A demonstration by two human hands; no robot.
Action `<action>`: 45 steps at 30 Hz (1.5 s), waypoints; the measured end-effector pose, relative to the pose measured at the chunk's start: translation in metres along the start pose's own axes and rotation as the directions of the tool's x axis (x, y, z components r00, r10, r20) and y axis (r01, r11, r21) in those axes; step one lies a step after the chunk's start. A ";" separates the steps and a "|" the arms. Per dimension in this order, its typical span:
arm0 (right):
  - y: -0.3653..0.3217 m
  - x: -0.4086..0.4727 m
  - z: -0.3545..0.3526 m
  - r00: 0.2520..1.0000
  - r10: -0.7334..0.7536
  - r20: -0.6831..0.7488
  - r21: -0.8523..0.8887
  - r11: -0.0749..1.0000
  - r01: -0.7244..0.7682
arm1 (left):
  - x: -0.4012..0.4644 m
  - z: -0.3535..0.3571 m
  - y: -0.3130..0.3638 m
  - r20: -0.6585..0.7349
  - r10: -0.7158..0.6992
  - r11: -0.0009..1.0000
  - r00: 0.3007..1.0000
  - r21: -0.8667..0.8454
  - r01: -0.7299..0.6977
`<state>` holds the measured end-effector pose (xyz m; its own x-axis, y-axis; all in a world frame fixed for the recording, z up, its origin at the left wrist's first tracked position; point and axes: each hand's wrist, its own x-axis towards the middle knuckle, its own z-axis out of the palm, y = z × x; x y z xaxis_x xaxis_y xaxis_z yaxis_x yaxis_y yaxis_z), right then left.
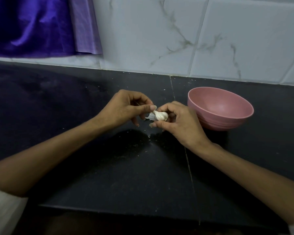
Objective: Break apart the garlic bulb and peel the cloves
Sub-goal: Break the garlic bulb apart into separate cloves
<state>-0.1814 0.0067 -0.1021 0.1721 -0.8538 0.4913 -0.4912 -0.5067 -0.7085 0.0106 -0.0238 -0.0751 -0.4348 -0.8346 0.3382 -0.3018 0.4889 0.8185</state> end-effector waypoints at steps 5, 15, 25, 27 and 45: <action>0.000 -0.001 0.002 1.000 -0.008 -0.001 -0.033 0.999 0.008 | 0.001 0.001 -0.001 0.036 -0.038 0.999 0.999 0.006 0.038; -0.002 -0.002 0.001 0.999 0.028 0.024 -0.040 0.999 -0.027 | -0.001 0.002 -0.006 -0.060 0.344 0.883 0.937 0.359 -0.302; -0.004 0.000 -0.001 0.982 0.165 0.088 0.153 0.972 -0.177 | -0.001 0.005 -0.007 -0.112 0.275 0.958 0.955 0.112 -0.263; -0.005 0.000 -0.001 0.974 0.201 0.108 0.210 0.953 -0.220 | 0.000 0.007 -0.007 -0.109 0.249 0.968 0.962 0.050 -0.245; -0.005 0.000 -0.004 0.917 0.345 0.199 0.449 0.800 -0.398 | 0.000 0.001 -0.008 -0.260 0.077 0.995 0.963 0.087 -0.056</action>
<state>-0.1819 0.0102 -0.0969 0.1579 -0.9818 0.1055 -0.0776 -0.1188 -0.9899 0.0126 -0.0276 -0.0820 -0.2215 -0.8317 0.5091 -0.3500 0.5551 0.7546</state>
